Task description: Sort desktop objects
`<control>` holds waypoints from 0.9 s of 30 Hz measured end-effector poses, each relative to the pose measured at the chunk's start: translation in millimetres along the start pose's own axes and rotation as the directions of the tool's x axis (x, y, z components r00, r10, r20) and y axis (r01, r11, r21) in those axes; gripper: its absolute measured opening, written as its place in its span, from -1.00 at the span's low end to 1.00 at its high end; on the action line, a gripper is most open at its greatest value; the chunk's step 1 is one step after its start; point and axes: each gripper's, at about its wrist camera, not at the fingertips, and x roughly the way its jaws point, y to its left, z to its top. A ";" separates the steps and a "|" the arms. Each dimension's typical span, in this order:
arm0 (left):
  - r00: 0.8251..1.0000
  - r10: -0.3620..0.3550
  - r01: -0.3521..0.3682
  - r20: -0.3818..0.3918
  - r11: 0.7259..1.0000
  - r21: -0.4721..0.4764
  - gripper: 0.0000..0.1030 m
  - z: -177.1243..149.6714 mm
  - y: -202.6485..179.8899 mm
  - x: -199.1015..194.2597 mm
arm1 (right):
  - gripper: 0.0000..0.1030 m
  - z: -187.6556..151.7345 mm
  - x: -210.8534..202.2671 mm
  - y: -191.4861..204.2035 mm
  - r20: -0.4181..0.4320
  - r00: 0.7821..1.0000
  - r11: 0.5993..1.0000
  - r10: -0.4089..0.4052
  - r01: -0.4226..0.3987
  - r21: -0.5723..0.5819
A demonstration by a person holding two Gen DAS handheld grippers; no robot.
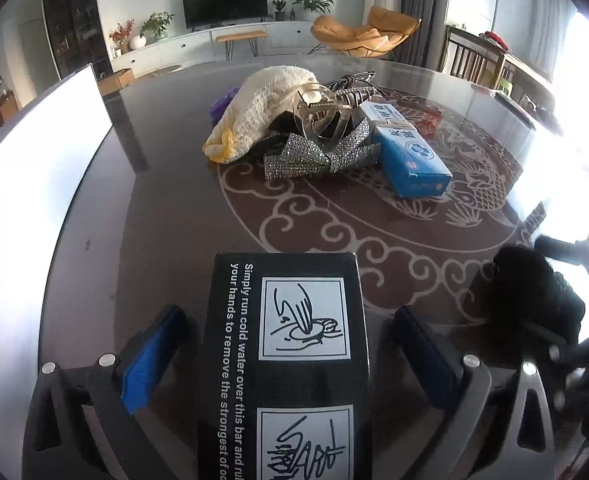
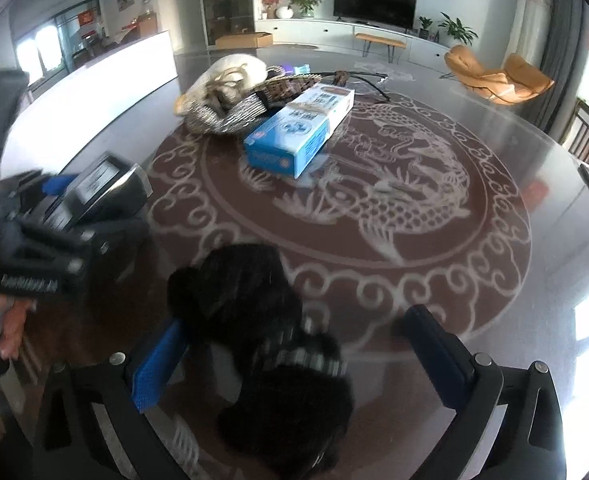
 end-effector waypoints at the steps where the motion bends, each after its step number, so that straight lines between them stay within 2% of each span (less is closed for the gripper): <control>1: 1.000 -0.001 0.001 0.001 1.000 0.001 1.00 -0.7 0.1 0.1 | 1.00 2.0 1.5 -0.7 0.000 1.000 1.000 -0.003 0.003 0.004; 27: 1.000 0.008 -0.008 0.011 1.000 -0.008 1.00 -14.6 3.5 -0.3 | 1.00 -0.5 -0.6 -2.5 0.006 1.000 1.000 -0.009 0.009 0.010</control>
